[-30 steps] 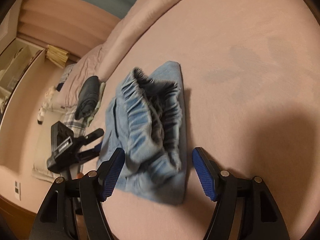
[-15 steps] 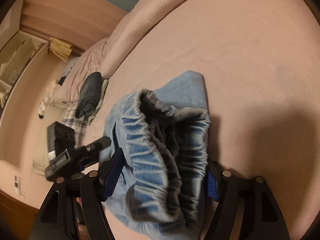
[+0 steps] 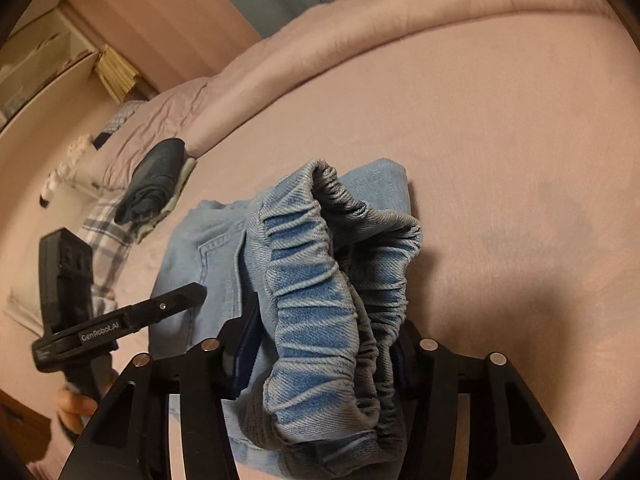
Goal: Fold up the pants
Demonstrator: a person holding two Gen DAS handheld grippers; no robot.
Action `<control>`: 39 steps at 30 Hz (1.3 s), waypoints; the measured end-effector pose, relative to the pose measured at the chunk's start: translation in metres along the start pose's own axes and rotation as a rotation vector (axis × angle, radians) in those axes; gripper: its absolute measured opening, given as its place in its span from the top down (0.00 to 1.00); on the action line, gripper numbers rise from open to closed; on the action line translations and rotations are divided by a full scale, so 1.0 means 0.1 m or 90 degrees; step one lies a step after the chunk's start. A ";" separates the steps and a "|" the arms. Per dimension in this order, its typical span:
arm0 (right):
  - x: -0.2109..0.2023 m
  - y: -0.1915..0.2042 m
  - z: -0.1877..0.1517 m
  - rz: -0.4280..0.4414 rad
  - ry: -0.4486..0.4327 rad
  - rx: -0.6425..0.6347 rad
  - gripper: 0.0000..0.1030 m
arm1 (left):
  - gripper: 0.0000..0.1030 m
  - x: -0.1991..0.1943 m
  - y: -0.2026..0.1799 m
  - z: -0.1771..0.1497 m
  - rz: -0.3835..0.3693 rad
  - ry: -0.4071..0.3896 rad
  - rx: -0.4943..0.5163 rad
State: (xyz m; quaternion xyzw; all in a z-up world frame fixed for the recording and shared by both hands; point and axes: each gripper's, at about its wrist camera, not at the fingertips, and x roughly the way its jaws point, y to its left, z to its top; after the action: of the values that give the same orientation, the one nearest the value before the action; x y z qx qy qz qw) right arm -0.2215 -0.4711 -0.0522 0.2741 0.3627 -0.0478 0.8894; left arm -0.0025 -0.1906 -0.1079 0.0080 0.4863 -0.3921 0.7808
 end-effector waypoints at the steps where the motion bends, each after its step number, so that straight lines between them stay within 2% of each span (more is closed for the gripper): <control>1: -0.02 0.01 0.00 -0.004 -0.004 -0.007 0.49 | 0.75 -0.03 -0.03 -0.02 0.013 -0.009 0.010; 8: -0.20 0.14 -0.02 -0.025 -0.035 -0.047 0.52 | 0.78 -0.14 -0.08 -0.08 0.047 -0.045 0.035; 22: -0.37 0.57 0.06 -0.024 -0.078 -0.144 0.52 | 0.79 -0.57 -0.13 -0.05 0.061 -0.116 0.049; 39: -0.17 0.84 0.17 -0.004 -0.066 -0.201 0.52 | 0.79 -0.75 0.00 0.02 0.084 -0.133 0.031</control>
State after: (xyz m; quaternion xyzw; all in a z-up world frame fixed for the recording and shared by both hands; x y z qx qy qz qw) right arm -0.1995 -0.4113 0.0072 0.1271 0.3201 -0.0073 0.9388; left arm -0.0176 -0.1461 -0.0495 0.0181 0.3907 -0.3502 0.8511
